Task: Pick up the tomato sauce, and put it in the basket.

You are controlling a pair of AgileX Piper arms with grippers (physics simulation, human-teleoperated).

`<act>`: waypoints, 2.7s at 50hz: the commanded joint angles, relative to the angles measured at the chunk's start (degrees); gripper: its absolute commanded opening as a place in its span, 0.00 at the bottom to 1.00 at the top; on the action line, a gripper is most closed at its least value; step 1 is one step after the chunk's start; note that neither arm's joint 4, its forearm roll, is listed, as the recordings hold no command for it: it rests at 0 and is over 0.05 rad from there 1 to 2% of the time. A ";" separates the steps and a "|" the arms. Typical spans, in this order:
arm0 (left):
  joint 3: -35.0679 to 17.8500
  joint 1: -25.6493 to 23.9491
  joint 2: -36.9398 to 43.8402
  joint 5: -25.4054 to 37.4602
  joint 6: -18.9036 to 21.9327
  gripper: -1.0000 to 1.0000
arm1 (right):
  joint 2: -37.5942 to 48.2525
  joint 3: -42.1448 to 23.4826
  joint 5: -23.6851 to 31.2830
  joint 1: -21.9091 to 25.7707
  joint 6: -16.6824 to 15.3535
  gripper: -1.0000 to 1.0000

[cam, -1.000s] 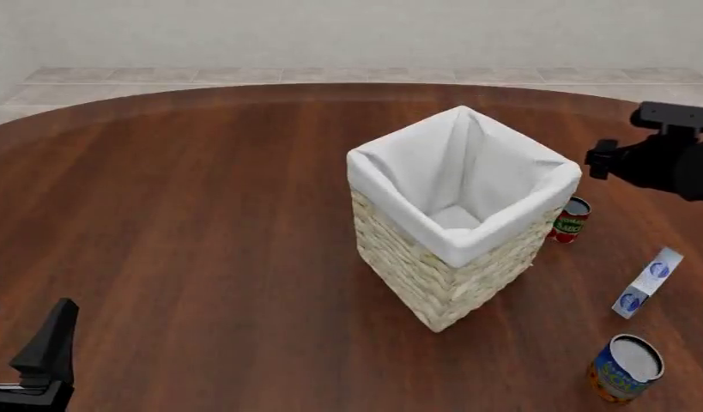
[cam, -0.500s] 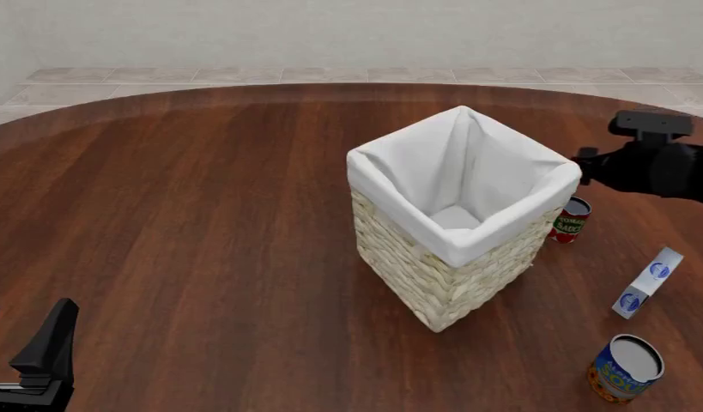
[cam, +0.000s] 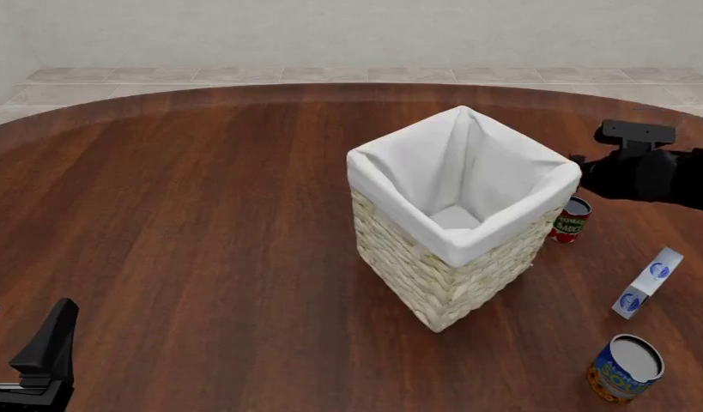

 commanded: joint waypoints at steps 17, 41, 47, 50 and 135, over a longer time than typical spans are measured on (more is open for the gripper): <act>0.00 0.00 0.00 0.00 0.00 1.00 | 3.20 0.55 -1.04 -0.49 -0.95 1.00; 0.00 0.00 0.00 0.00 0.00 1.00 | 5.79 0.43 -1.64 -0.58 -1.79 1.00; 0.00 0.00 0.00 0.00 0.00 1.00 | 6.04 0.28 -1.67 -1.09 -2.17 1.00; 0.00 0.00 0.00 0.00 0.00 1.00 | 6.28 0.40 -1.89 -0.97 -2.15 1.00; 0.00 0.00 0.00 0.00 0.00 1.00 | 5.08 -1.87 -0.72 -0.89 -3.20 0.00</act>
